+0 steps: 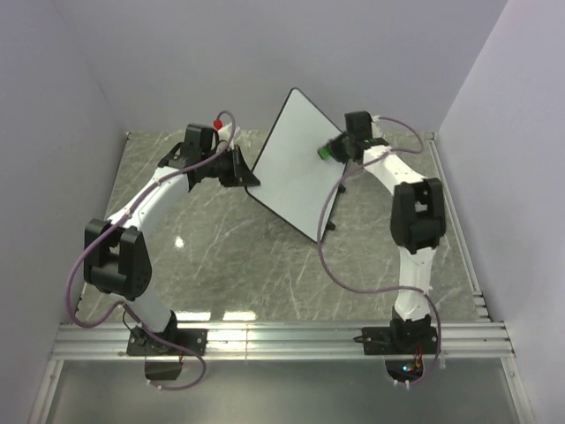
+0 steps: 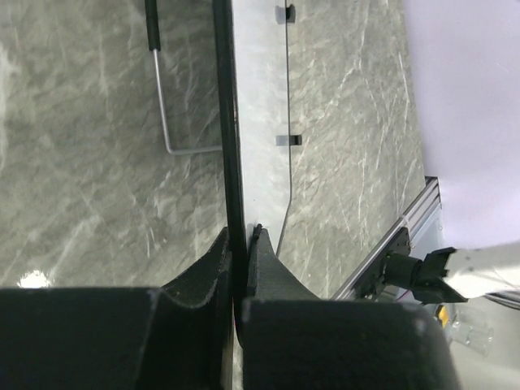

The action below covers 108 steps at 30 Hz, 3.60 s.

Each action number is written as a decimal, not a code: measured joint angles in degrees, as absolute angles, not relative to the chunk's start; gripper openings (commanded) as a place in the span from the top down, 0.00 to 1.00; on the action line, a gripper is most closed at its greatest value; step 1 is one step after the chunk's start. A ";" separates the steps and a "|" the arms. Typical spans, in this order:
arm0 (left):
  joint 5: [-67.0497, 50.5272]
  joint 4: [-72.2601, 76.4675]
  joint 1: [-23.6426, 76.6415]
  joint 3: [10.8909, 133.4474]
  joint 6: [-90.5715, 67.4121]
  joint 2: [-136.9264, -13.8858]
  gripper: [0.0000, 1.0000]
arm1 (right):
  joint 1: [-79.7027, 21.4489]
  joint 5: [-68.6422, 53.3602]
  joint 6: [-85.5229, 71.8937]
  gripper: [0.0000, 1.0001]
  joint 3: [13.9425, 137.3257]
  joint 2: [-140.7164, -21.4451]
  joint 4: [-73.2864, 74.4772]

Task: Erase the whiteboard

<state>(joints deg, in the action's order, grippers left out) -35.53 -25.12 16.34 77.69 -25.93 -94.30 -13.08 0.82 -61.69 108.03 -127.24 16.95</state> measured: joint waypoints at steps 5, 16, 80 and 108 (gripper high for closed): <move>-35.22 -25.98 17.89 81.10 -24.47 -96.60 1.00 | -10.55 2.15 -58.57 1.00 83.24 -108.18 17.89; -31.24 -32.93 19.35 88.95 -24.01 -100.40 1.00 | -6.59 7.88 -52.77 1.00 55.40 -86.15 23.75; 7.51 -45.25 22.87 91.24 -30.76 -72.29 0.29 | -6.22 -7.35 -35.35 0.15 61.73 -59.29 42.87; 17.65 -47.88 22.96 88.29 -35.88 -55.53 0.28 | -5.98 -15.53 -33.32 0.00 78.32 -34.46 50.89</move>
<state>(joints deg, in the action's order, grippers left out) 17.65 -47.88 22.96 88.29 -35.88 -55.53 -5.98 -15.53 -33.32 78.32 -34.46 50.89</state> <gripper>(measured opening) 0.726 0.994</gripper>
